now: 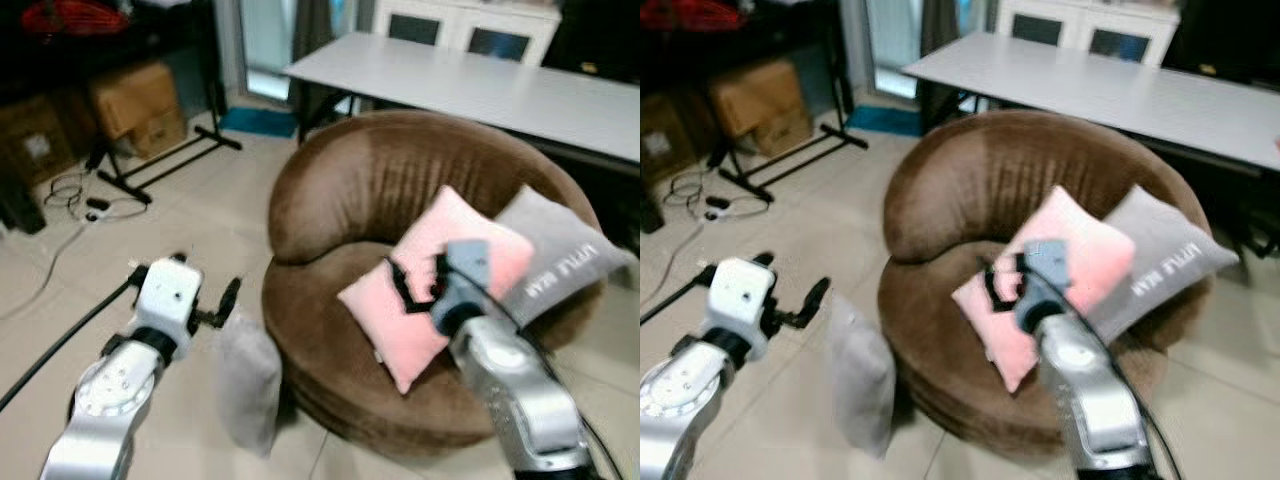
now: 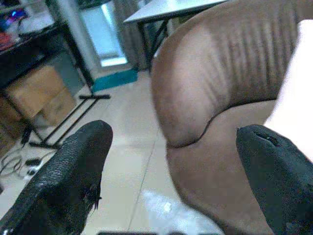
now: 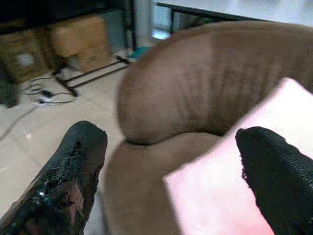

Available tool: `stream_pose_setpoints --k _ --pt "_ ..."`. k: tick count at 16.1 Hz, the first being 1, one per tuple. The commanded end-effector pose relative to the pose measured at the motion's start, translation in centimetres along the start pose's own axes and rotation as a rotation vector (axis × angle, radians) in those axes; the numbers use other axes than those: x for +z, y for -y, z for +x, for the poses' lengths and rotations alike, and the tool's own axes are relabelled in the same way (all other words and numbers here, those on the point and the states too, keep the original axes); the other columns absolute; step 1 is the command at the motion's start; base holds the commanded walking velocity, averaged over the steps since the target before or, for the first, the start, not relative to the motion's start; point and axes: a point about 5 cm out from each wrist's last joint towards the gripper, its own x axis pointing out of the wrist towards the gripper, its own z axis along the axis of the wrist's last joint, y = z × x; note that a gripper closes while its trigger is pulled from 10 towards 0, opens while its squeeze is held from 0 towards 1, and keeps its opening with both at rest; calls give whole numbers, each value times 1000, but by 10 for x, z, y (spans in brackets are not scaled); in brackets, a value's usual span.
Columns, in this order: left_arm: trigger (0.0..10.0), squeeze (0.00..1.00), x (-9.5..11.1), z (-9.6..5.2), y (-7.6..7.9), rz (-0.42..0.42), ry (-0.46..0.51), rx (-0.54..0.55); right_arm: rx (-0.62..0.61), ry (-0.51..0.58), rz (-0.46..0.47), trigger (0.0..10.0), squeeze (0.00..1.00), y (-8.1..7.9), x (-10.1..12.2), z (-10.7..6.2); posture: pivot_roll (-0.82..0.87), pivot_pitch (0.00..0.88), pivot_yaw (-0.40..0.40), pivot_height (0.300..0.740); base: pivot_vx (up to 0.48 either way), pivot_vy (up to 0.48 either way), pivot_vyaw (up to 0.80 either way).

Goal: Move the pillow to the sofa from floor

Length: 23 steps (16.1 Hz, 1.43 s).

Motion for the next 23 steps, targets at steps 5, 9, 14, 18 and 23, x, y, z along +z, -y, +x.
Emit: stream_pose_setpoints --k 5,9,14,18,23 --pt "10000 0 3 -1 0 -2 23 21 14 7 4 10000 1000 5 3 -1 -50 0 -36 740 0 264 0" --pt "10000 0 6 -1 -3 -5 31 59 43 13 -14 10000 1000 2 2 -1 -47 0 -37 740 0 0 800" --pt "10000 0 8 -2 -4 -23 43 69 82 14 -3 10000 1000 -3 1 -1 -32 0 -46 740 146 0 798" --pt "10000 0 5 -6 -5 -19 34 80 81 15 -1 10000 1000 -4 1 -1 -27 0 -49 740 247 0 789" --pt "10000 0 5 -7 -8 -8 32 91 -8 8 -19 10000 957 2 0 -1 -29 0 -47 740 250 0 110"
